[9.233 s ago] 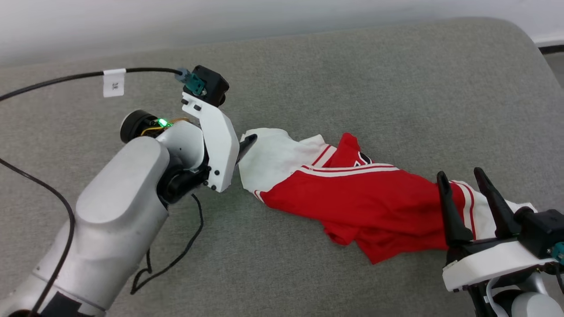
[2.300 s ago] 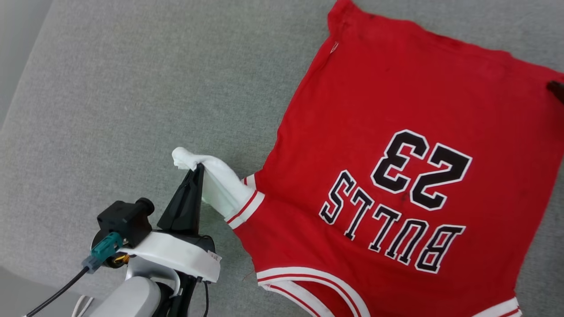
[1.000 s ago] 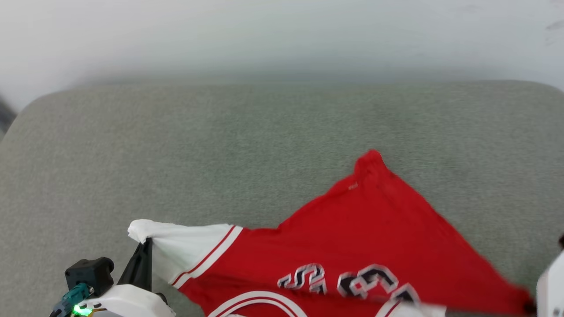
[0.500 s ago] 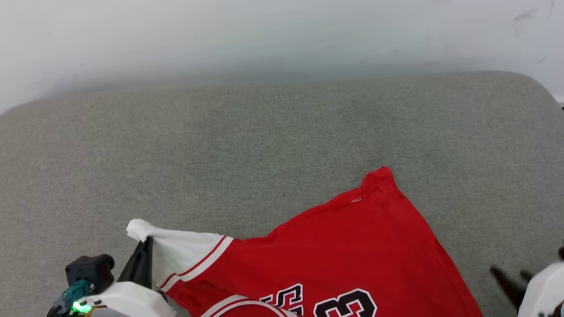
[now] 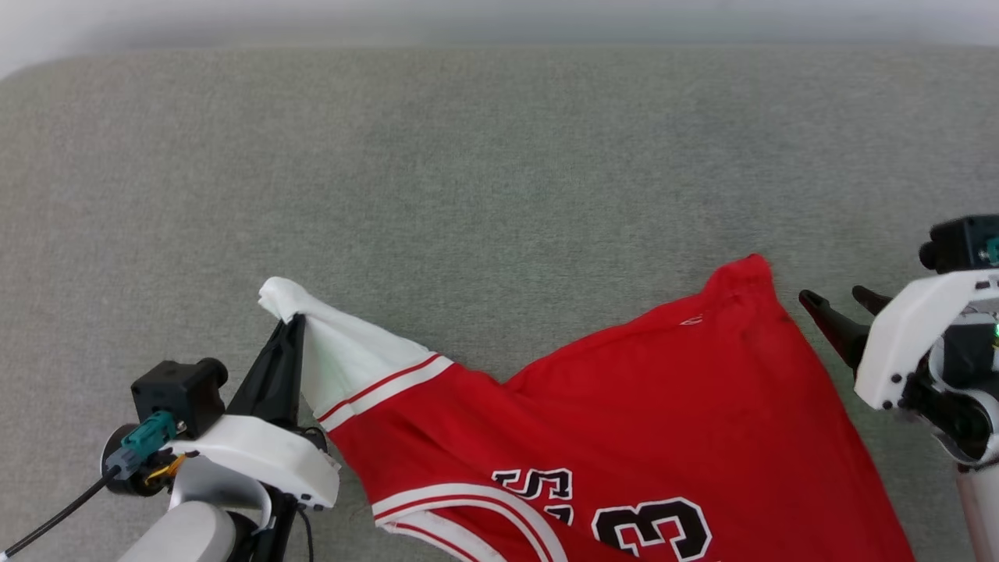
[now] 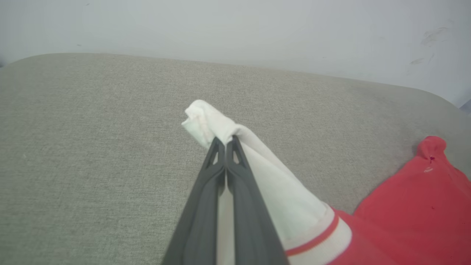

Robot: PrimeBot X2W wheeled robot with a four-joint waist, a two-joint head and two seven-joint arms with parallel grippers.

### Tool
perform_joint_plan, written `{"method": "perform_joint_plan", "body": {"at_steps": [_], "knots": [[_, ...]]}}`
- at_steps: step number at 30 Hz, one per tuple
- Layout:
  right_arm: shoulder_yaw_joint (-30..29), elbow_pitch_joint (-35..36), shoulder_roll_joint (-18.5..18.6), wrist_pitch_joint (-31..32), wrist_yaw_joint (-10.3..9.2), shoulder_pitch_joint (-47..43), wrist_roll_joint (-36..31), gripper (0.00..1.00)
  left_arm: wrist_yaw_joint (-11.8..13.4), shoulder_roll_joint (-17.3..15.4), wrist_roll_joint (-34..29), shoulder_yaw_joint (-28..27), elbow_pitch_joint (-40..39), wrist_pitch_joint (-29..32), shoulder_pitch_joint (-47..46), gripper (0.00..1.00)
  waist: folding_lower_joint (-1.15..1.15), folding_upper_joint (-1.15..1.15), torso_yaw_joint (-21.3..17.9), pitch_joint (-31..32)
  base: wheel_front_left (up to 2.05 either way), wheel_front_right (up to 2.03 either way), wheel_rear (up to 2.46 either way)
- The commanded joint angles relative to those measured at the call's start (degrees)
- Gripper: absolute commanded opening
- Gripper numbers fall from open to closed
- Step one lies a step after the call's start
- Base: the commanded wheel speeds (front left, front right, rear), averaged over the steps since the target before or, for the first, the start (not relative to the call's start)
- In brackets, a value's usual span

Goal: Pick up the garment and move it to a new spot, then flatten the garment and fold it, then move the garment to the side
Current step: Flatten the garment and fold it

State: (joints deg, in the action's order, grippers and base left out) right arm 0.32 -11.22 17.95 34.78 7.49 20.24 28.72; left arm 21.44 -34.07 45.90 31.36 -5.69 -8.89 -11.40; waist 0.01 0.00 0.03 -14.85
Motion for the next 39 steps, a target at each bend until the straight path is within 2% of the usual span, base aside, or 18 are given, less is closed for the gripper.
{"method": "perform_joint_plan", "body": {"at_steps": [1, 5, 8, 14, 15, 16, 17, 24, 32, 36, 39], "knots": [[1.8, -1.4, 0.7, 2.3, -0.01, 2.9, 0.6, 1.00, -0.4, 0.4, -0.5, 0.2, 0.2, -0.6, -1.5, 0.00, -0.01, 0.00, 2.0, -2.4, 0.00, 0.00, 0.00], [5.6, -5.5, 1.6, 8.6, 0.00, 8.3, 0.2, 1.00, -1.5, 1.6, -1.0, 0.9, 1.0, -1.0, -3.6, 0.00, -0.01, 0.00, 4.1, -4.4, 0.00, 0.00, 0.00], [7.3, -8.3, 1.5, 11.1, -0.01, 11.7, -0.1, 1.00, -2.3, 2.5, -1.3, 1.3, 1.7, -1.4, -4.9, 0.00, -0.01, 0.00, 5.3, -5.5, 0.00, 0.00, 0.00], [9.7, -18.2, 0.1, 18.0, -0.03, 12.6, -0.6, 1.00, -3.5, 4.1, -0.9, 2.0, 3.9, -2.1, -6.2, 0.00, -0.01, 0.00, 7.0, -6.3, 0.00, 0.00, 0.00], [9.9, -19.6, -0.3, 19.4, -0.02, 12.3, -0.6, 0.81, -3.7, 4.3, -0.8, 2.1, 4.2, -2.2, -6.3, 0.00, -0.01, 0.00, 7.2, -6.2, 0.00, 0.00, 0.00], [10.2, -20.7, -0.7, 20.6, -0.02, 12.2, -0.7, 0.28, -3.7, 4.5, -0.7, 2.2, 4.5, -2.3, -6.4, 0.00, -0.01, 0.00, 7.3, -6.2, 0.00, 0.00, 0.00], [10.3, -21.2, -1.1, 21.1, -0.02, 12.1, -0.5, 0.00, -3.8, 4.7, -0.7, 2.3, 4.8, -2.4, -6.4, 0.00, -0.01, 0.00, 7.4, -6.1, 0.00, 0.00, 0.00], [10.3, -18.7, -1.0, 17.0, 0.01, 14.2, 0.0, 0.00, -4.3, 4.4, -0.2, 2.0, 6.7, -2.8, -5.6, 0.00, -0.01, 0.00, 6.6, -2.8, 0.00, 0.00, 0.00], [7.9, -17.0, -0.4, 8.6, -0.01, 14.7, -0.8, 0.00, -4.6, 0.3, -0.6, 0.1, 7.5, -1.0, -8.3, 0.00, -0.01, 0.00, 3.2, 5.2, 0.00, 0.00, 0.00], [7.0, -17.9, -0.8, 4.3, -0.01, 15.5, -2.0, 0.00, -6.1, -0.8, -0.5, -0.7, 9.4, 0.7, -13.0, 0.00, -0.01, 0.00, 1.6, 9.0, 0.00, 0.00, 0.00], [6.4, -18.7, -1.2, 1.6, -0.02, 17.2, -2.9, 0.00, -7.6, -0.4, -0.6, -0.8, 11.9, 2.2, -17.9, 0.00, -0.01, 0.00, 0.5, 10.8, 0.00, 0.00, 0.00]]}}
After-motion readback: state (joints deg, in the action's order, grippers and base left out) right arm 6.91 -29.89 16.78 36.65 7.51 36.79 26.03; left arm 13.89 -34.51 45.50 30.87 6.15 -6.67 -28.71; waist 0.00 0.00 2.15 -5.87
